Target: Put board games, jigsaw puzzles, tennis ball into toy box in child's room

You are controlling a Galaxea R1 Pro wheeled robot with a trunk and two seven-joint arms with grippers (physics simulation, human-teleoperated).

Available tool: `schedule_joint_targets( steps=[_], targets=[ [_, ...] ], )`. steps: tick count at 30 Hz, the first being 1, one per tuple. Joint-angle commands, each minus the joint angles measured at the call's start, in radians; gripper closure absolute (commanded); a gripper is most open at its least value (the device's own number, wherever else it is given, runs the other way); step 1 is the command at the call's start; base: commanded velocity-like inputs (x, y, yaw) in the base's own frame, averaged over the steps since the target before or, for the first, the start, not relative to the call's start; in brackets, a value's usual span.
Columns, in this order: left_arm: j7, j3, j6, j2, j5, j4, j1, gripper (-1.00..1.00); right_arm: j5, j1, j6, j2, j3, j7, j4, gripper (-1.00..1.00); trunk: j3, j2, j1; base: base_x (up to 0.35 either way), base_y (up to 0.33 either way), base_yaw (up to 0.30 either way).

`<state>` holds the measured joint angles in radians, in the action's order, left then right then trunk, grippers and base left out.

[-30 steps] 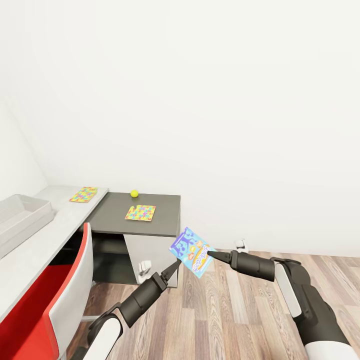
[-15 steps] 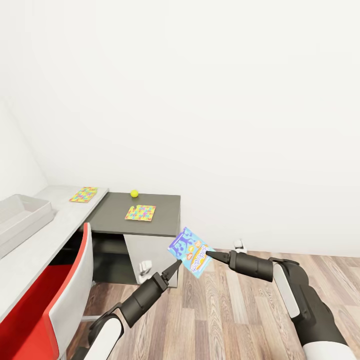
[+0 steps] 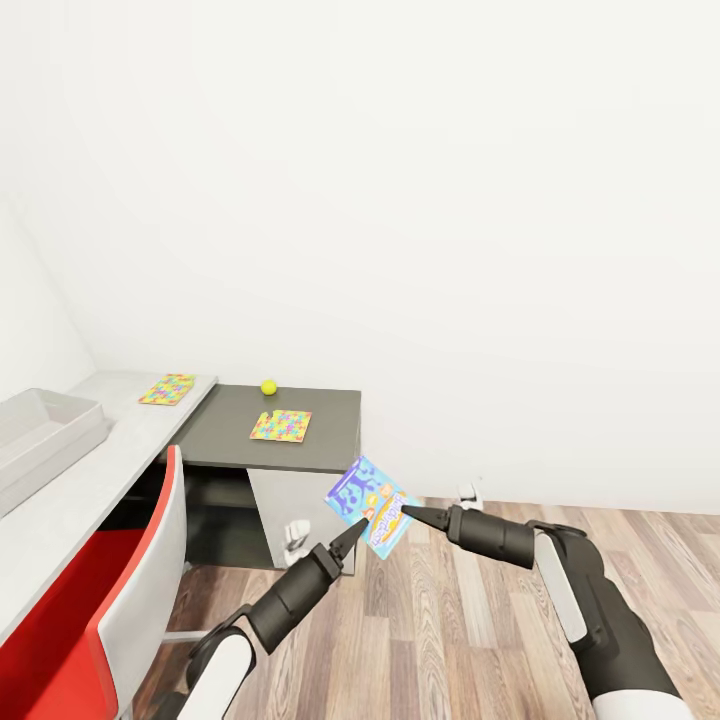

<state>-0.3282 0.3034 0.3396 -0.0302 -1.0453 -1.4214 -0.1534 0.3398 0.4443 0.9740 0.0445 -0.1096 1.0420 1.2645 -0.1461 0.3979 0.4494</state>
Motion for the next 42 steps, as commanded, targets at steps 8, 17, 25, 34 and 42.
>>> schedule_joint_targets(
  steps=[8,17,25,34,42],
  targets=[
    [0.001,0.0,0.002,-0.024,-0.01,0.048,-0.03,-1.0,-0.004,-0.001,-0.002,-0.005,0.004,0.002,-0.017,1.0,-0.002,0.002,0.001,0.0,0.0,0.0],
    [0.001,0.0,0.001,-0.029,-0.01,0.061,-0.038,-1.0,-0.009,-0.001,-0.004,-0.034,0.006,0.001,-0.04,1.0,-0.002,0.002,0.001,0.0,0.0,0.0],
    [0.001,0.001,0.001,-0.029,-0.01,0.063,-0.039,-1.0,-0.01,-0.002,-0.01,-0.041,0.007,0.001,-0.044,1.0,-0.002,0.002,0.001,0.0,0.0,0.0],
    [0.001,0.002,0.001,-0.03,-0.011,0.064,-0.041,-1.0,-0.01,-0.002,-0.026,-0.042,0.008,0.001,-0.045,1.0,-0.002,0.002,0.001,0.0,0.0,0.0],
    [0.0,0.002,0.001,-0.03,-0.011,0.064,-0.041,-1.0,-0.01,-0.001,-0.029,-0.043,0.007,0.001,-0.045,1.0,-0.002,0.002,0.001,0.0,0.0,0.0]
  ],
)
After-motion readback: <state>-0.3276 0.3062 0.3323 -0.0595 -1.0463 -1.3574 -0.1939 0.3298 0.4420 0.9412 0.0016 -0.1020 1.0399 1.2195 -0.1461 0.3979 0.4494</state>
